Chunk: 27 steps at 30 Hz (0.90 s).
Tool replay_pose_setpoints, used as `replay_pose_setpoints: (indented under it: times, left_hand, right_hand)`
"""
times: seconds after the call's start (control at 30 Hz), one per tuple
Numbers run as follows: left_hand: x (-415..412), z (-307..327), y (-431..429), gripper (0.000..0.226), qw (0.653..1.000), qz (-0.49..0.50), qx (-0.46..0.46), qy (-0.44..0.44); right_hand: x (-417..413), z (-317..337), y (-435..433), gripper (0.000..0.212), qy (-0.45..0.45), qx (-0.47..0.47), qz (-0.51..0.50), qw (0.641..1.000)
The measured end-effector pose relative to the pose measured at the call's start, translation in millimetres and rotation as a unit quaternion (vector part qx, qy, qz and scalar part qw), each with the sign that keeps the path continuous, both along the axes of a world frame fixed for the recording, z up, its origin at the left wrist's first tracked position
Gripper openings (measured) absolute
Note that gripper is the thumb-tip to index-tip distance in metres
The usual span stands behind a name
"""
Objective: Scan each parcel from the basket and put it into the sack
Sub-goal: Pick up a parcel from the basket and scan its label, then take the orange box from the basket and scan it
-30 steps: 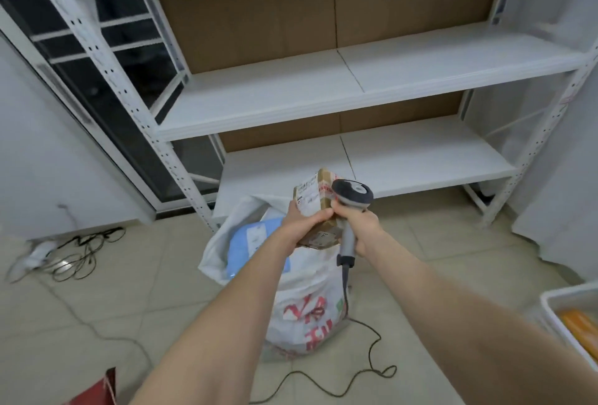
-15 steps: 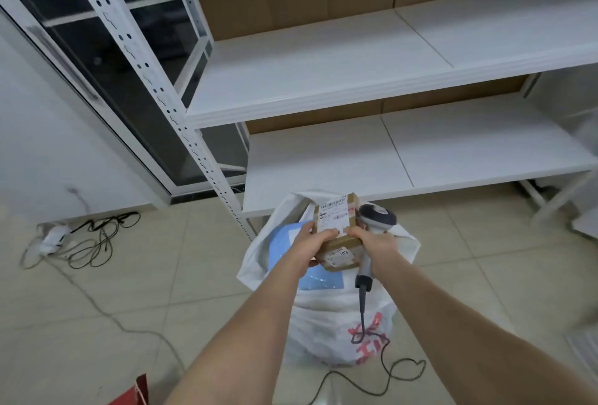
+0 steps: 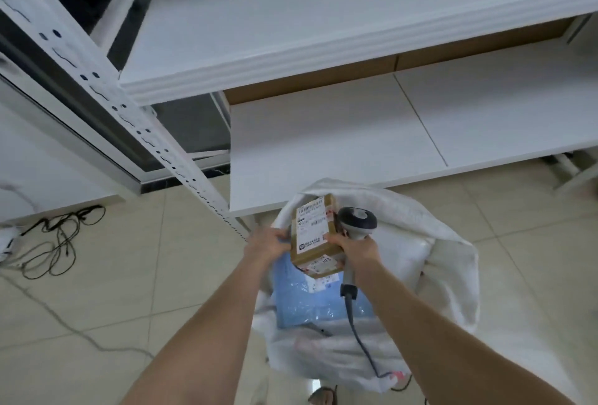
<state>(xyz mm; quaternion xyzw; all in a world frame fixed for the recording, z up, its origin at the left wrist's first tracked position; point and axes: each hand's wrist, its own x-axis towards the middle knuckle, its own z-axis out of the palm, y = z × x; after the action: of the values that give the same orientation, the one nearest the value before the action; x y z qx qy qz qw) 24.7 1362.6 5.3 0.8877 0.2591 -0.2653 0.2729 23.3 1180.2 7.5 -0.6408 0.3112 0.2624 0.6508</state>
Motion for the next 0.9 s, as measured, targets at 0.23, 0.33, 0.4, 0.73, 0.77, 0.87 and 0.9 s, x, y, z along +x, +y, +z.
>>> replay_pose_setpoints:
  times: [0.23, 0.33, 0.4, 0.73, 0.77, 0.87, 0.9]
  left_hand:
    - [39, -13, 42, 0.032, 0.954, 0.183, -0.051, -0.230]
    - [45, -12, 53, 0.030, 0.936, 0.209, -0.088, -0.269]
    - [43, -15, 54, 0.029, 0.928, 0.226, -0.094, -0.282]
    - [30, -23, 37, 0.030, 0.965, 0.163, -0.041, -0.199]
    - [30, -20, 34, 0.028, 0.972, 0.151, -0.032, -0.179]
    - [30, -6, 19, 0.026, 0.986, 0.118, -0.010, -0.119]
    - [31, 2, 14, 0.030, 0.990, 0.103, 0.008, -0.096]
  right_hand:
    - [31, -61, 67, 0.044, -0.004, -0.093, 0.010, 0.996]
    - [38, -79, 91, 0.037, 0.025, -0.105, 0.005, 0.994]
    - [41, -89, 102, 0.028, 0.040, -0.102, 0.008, 0.994]
    - [33, -98, 95, 0.025, 0.114, -0.018, -0.013, 0.993]
    - [30, -92, 88, 0.018, 0.122, 0.002, -0.033, 0.992]
    - [19, -61, 64, 0.021, 0.114, 0.038, -0.073, 0.990]
    - [16, -51, 55, 0.024, 0.098, 0.040, -0.069, 0.992]
